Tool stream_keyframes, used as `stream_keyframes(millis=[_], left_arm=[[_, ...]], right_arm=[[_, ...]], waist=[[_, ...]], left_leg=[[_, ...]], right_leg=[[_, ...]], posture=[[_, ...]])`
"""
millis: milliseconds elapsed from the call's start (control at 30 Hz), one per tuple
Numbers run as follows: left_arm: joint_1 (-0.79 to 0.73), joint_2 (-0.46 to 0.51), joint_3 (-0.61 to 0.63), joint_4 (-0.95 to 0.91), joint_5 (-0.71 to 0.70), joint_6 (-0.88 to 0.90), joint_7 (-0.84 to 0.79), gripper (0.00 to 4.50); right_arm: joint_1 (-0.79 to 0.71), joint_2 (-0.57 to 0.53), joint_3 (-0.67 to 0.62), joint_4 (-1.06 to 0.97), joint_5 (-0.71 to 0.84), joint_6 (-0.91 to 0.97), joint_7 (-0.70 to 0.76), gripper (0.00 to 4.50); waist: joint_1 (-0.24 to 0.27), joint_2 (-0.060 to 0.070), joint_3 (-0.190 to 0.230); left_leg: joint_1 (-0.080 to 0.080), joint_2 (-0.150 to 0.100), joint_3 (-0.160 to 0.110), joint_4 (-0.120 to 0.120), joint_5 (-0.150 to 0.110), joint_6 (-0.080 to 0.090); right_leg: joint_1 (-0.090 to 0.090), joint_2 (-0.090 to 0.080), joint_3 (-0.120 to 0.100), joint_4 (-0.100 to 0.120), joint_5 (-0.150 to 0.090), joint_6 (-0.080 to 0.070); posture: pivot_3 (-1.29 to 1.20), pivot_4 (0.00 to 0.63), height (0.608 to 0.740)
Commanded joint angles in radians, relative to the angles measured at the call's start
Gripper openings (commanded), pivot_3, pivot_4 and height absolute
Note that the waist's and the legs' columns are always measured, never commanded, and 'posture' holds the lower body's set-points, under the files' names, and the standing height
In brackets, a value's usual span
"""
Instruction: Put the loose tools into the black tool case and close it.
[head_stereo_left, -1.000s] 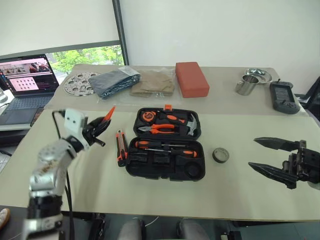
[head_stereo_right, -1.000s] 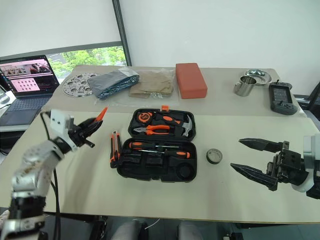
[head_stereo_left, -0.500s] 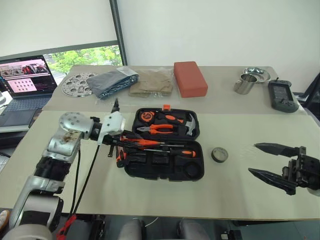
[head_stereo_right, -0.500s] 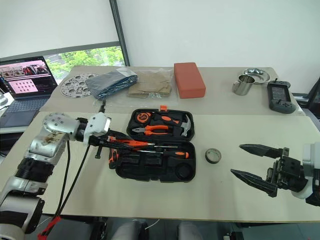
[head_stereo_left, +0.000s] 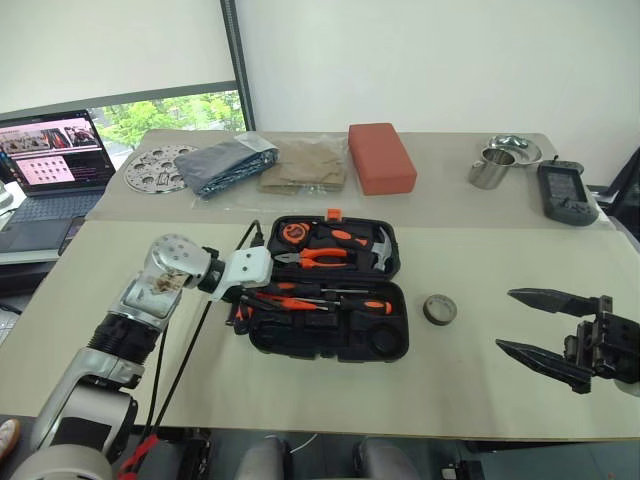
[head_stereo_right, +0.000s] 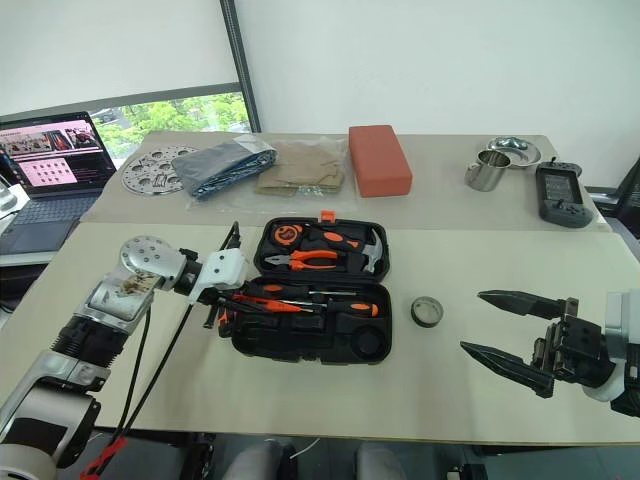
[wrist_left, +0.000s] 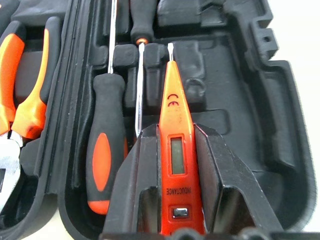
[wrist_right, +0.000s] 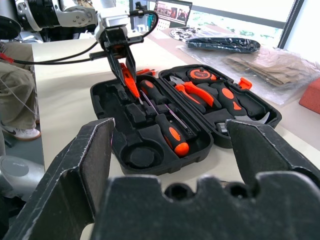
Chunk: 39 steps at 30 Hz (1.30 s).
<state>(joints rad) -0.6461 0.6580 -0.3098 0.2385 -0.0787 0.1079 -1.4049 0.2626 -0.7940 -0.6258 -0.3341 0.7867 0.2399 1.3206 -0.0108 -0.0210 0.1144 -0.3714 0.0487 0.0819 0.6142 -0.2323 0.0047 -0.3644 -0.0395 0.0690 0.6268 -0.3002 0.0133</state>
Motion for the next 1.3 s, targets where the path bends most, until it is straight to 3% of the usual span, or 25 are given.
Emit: stream_keyframes(millis=[33, 867, 933, 1100, 1233, 1300], left_arm=[[0.011, -0.012, -0.004, -0.058, 0.015, 0.029, 0.041, 0.49], [-0.012, -0.024, -0.105, -0.001, 0.112, 0.025, 0.034, 0.49], [-0.009, -0.025, -0.101, -0.003, 0.108, 0.027, 0.036, 1.49], [-0.020, -0.023, -0.062, -0.033, 0.094, 0.022, 0.063, 3.29], [-0.075, -0.022, 0.031, -0.129, -0.002, 0.123, 0.065, 4.46], [-0.102, -0.015, 0.068, -0.150, -0.030, 0.148, 0.073, 4.46]], right_arm=[[-0.001, 0.002, -0.023, -0.010, -0.001, -0.031, 0.000, 4.12], [0.025, 0.009, -0.033, -0.015, 0.000, -0.052, -0.022, 4.12], [0.026, 0.010, -0.034, -0.017, 0.000, -0.051, -0.025, 4.12], [0.026, 0.008, -0.033, -0.023, 0.001, -0.047, -0.032, 4.12], [0.020, 0.004, -0.031, -0.022, 0.000, -0.045, -0.036, 4.12], [0.017, 0.001, -0.029, -0.020, 0.000, -0.045, -0.038, 4.12]], waist=[[0.000, 0.000, 0.000], [-0.002, 0.000, 0.000], [-0.002, 0.000, 0.000], [-0.001, 0.001, 0.000], [0.000, 0.001, 0.000], [0.001, 0.001, 0.000]], left_leg=[[0.000, 0.000, 0.000, 0.000, 0.000, 0.000], [0.000, 0.000, 0.000, 0.001, 0.000, 0.000], [0.000, 0.000, 0.000, 0.001, 0.000, 0.000], [0.000, -0.001, 0.000, 0.001, 0.000, 0.000], [0.000, 0.000, -0.001, 0.003, 0.000, 0.000], [0.000, 0.000, -0.002, 0.005, 0.000, 0.000]], right_leg=[[0.000, 0.000, 0.000, 0.000, 0.000, 0.000], [0.002, 0.001, 0.001, 0.002, 0.000, 0.000], [0.003, 0.001, 0.001, 0.002, 0.000, 0.000], [0.003, 0.001, 0.001, 0.002, 0.000, 0.000], [0.003, 0.001, 0.000, 0.004, 0.000, 0.000], [0.003, 0.001, 0.000, 0.003, 0.000, 0.000]], posture=[[0.00, 0.150, 0.740], [0.00, 0.150, 0.740], [0.00, 0.150, 0.740], [0.00, 0.150, 0.740], [0.00, 0.150, 0.740], [0.00, 0.150, 0.740]])
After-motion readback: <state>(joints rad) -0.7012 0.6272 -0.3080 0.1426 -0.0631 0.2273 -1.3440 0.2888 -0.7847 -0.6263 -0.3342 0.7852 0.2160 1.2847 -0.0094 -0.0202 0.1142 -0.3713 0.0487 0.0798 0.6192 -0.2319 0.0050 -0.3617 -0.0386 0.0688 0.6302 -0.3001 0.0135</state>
